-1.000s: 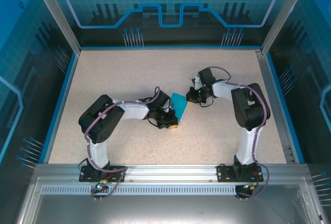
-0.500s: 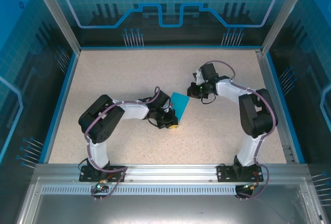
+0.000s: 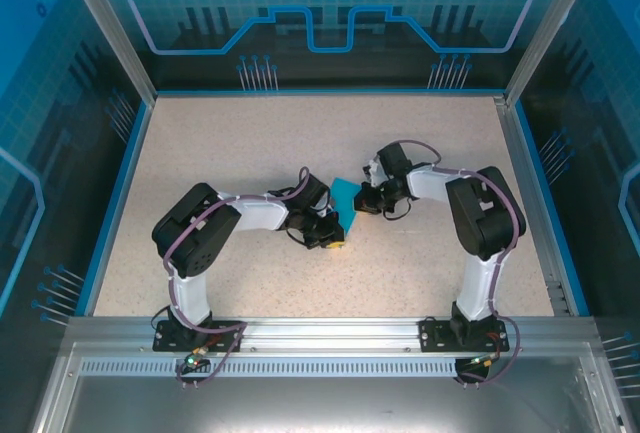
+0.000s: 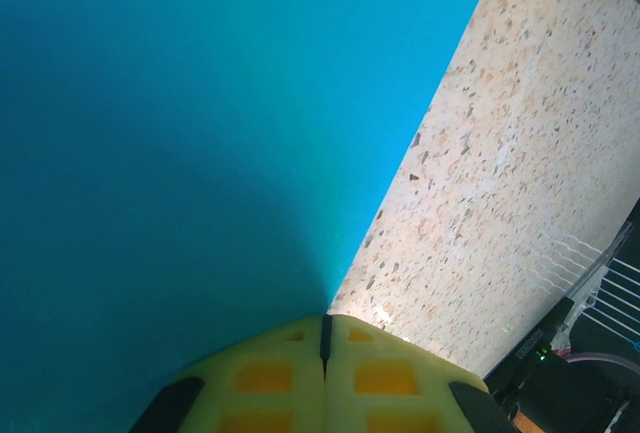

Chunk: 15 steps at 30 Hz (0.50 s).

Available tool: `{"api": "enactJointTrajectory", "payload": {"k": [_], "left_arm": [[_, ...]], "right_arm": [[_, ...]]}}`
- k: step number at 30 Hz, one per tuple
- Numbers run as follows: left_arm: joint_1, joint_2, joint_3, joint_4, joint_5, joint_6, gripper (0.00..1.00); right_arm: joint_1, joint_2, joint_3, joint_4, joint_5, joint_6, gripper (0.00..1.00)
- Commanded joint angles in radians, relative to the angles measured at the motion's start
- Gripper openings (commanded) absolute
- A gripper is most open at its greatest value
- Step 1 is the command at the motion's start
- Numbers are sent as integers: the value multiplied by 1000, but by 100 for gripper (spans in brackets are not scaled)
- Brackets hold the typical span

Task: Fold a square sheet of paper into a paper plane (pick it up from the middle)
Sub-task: Fold the square sheet of paper in half at the center of the table.

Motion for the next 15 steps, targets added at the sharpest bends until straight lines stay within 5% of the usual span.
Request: {"api": "enactJointTrajectory", "payload": {"k": [1,9,15], "left_arm": [[-21,76,-42,-193,-66,16,0],[-22,87,-38,-200,-58,26,0],[-23,81,-35,-192,-60,33,0]], "right_arm": [[-69,43,49,-6,55,-25,0],[-113,71,170,-36,203,4,0],[-101,5,196,-55,193,-11,0]]}}
